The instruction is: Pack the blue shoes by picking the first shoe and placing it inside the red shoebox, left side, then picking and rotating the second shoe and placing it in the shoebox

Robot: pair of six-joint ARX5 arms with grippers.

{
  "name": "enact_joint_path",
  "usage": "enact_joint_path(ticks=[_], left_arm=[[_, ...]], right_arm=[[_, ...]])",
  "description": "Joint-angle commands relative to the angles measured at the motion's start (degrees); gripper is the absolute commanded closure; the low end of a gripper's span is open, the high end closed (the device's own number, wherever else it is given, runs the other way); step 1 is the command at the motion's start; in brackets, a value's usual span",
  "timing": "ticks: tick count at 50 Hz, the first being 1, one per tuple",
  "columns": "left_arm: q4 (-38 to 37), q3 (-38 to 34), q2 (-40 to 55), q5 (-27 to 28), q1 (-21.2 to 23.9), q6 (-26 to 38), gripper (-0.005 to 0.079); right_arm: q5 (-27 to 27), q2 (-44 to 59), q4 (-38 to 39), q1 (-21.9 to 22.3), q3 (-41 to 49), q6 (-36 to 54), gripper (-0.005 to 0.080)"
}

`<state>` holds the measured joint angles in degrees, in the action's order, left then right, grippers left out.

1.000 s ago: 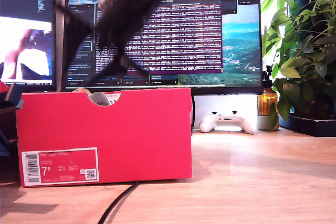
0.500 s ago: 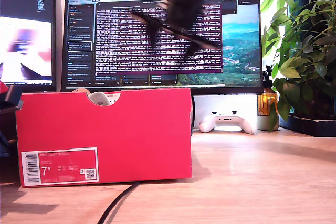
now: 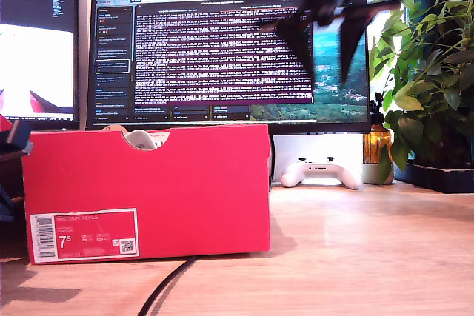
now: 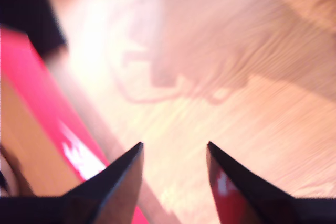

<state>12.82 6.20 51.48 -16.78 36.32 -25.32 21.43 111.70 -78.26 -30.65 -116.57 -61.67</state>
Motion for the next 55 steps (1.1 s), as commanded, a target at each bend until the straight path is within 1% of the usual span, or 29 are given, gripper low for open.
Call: enact_joint_path(ticks=[1,3,6,10,11,23,33,45,55], left_arm=[[0.39,-0.63,0.04,-0.17,-0.04,0.24,0.0762],[0.39,-0.63,0.04,-0.15,-0.04,0.24,0.0762],[0.39,-0.63,0.04,-0.15,-0.04,0.24,0.0762],[0.39,-0.63,0.04,-0.15,-0.04,0.24,0.0762],[0.39,-0.63,0.04,-0.15,-0.04,0.24,0.0762],[0.37,-0.63,0.04,-0.15,-0.04,0.24,0.0762],[0.37,-0.63,0.04,-0.15,-0.04,0.24,0.0762],[0.39,-0.63,0.04,-0.15,-0.04,0.24,0.0762],[0.39,-0.63,0.04,-0.15,-0.04,0.24,0.0762]], right_arm=[[0.68,-1.79,-0.15,1.01,0.57,-0.55,0.0281],[0.92,-2.89,-0.15,1.62,1.99,-1.25,0.0238],[1.36,-4.94,-0.15,2.38,4.87,-2.29,0.0196],[1.49,-8.39,-0.15,3.8,9.92,-4.44,0.0164],[1.49,-9.29,-0.13,4.22,11.34,-6.12,0.0159],[1.92,-21.64,-0.13,9.16,27.96,-13.66,0.0157],[2.91,-30.67,-0.15,13.77,37.86,-16.66,0.0157],[3.67,-38.27,-0.13,20.41,46.47,-20.57,0.0157],[3.63,-39.65,-0.13,27.12,50.21,-21.97,0.0157]])
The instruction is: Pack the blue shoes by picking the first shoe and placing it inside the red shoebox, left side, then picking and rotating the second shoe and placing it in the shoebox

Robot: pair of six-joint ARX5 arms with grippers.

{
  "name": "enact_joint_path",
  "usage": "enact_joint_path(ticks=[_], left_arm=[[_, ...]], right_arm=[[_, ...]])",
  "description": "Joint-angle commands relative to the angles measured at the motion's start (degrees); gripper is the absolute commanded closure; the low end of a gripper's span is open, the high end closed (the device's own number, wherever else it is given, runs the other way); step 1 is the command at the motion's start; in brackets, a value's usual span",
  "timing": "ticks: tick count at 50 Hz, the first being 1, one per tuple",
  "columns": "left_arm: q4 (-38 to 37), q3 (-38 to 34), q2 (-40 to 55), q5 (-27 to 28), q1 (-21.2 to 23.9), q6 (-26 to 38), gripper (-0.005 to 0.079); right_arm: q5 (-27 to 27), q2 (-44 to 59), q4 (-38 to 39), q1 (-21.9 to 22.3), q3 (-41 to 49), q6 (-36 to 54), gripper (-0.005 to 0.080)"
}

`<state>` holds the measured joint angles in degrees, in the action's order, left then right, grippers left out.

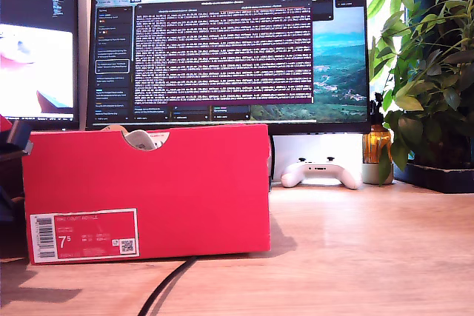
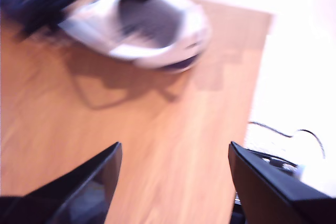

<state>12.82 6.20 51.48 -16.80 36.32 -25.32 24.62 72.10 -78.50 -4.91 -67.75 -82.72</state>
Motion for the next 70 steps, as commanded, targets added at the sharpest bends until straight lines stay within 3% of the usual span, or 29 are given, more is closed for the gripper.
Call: enact_joint_path(ticks=[1,20,28,64,70], left_arm=[[0.37,-0.63,0.04,-0.13,-0.04,0.24,0.0762],[0.39,-0.63,0.04,-0.13,-0.04,0.24,0.0762],[0.39,-0.63,0.04,-0.13,-0.04,0.24,0.0762],[0.37,-0.63,0.04,-0.13,-0.04,0.24,0.0762],[0.39,-0.63,0.04,-0.13,-0.04,0.24,0.0762]], right_arm=[[0.44,-0.04,0.11,1.99,1.57,-1.07,0.0158],[1.77,0.0,0.46,12.74,4.28,-1.64,0.0164],[1.6,0.24,6.01,15.72,4.46,2.67,0.0164],[-0.11,15.85,15.06,20.26,4.68,8.17,0.0166],[-0.26,18.05,15.52,20.76,4.72,8.41,0.0225]])
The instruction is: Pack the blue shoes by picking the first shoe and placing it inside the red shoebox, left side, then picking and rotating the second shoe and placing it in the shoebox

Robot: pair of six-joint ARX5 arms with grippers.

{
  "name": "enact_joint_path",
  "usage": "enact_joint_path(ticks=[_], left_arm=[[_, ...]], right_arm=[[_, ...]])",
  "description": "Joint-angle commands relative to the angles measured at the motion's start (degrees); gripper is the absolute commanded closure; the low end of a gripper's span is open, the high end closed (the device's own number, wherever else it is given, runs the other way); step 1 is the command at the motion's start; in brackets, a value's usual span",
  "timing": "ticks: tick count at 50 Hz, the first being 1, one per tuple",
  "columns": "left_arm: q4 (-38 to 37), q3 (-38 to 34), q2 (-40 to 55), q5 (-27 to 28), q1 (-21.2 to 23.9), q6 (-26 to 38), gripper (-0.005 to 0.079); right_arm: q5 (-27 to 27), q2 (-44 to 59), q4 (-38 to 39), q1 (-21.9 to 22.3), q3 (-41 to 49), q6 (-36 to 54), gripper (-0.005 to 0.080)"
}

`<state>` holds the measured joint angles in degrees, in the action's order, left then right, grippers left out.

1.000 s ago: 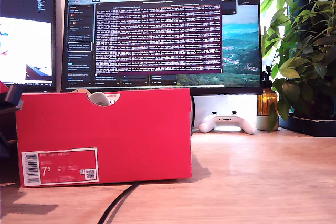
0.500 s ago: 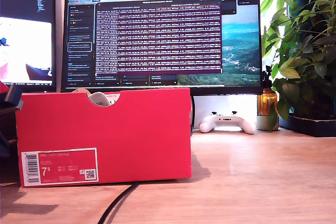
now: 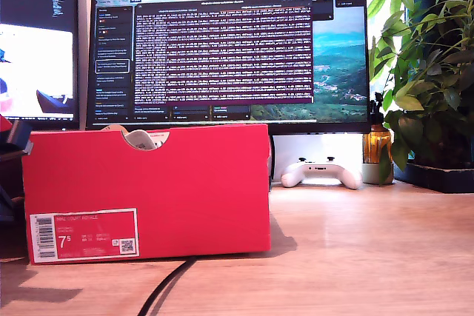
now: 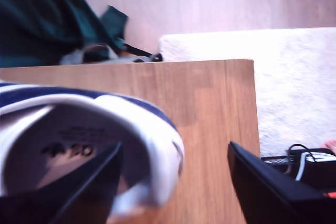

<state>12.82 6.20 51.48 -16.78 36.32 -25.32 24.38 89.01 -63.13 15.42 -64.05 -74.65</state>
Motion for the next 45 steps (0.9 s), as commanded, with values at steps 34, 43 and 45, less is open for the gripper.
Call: enact_joint_path(ticks=[34,43,45], left_arm=[[0.39,-0.63,0.04,-0.15,-0.04,0.24,0.0762],[0.39,-0.63,0.04,-0.15,-0.04,0.24,0.0762],[0.39,-0.63,0.04,-0.15,-0.04,0.24,0.0762]], right_arm=[[-1.46,6.4,-6.27,0.33,1.05,6.45,0.0765],[-1.16,5.95,-5.68,-1.27,0.68,27.41,0.0765],[-1.16,5.95,-5.44,-1.95,0.57,28.61,0.0765]])
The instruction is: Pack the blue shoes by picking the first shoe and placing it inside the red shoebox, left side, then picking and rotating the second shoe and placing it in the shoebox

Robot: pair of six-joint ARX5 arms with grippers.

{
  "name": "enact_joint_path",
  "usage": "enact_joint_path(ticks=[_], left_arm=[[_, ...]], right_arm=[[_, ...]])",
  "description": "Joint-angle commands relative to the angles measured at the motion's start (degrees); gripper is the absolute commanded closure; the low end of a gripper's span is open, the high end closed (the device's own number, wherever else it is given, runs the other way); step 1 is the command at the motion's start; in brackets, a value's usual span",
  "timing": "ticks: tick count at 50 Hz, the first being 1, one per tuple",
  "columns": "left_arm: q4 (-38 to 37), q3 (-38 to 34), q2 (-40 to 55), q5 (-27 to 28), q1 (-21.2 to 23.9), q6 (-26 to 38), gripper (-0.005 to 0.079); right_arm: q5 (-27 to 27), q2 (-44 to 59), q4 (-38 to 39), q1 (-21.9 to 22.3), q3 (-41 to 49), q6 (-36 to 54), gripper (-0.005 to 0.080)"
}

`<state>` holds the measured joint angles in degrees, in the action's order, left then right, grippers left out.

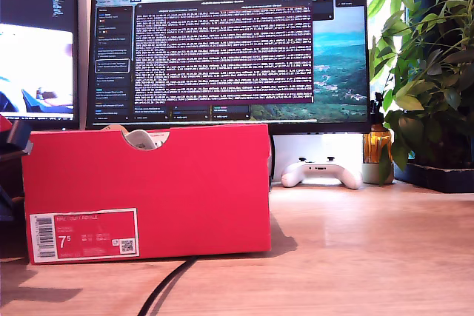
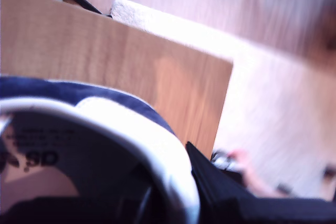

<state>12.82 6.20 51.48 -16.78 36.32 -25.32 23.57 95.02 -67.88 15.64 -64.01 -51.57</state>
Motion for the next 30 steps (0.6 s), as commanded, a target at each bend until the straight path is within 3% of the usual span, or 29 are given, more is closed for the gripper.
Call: enact_joint_path(ticks=[1,12,30], left_arm=[[0.39,-0.63,0.04,-0.15,-0.04,0.24,0.0762],[0.39,-0.63,0.04,-0.15,-0.04,0.24,0.0762],[0.39,-0.63,0.04,-0.15,-0.04,0.24,0.0762]], right_arm=[[-0.28,-0.07,-0.55,-2.49,0.5,10.6,0.0765],[-3.5,-0.07,0.59,-6.67,0.46,29.75,0.0765],[-7.19,-0.07,5.84,-11.61,-4.59,50.12,0.0765]])
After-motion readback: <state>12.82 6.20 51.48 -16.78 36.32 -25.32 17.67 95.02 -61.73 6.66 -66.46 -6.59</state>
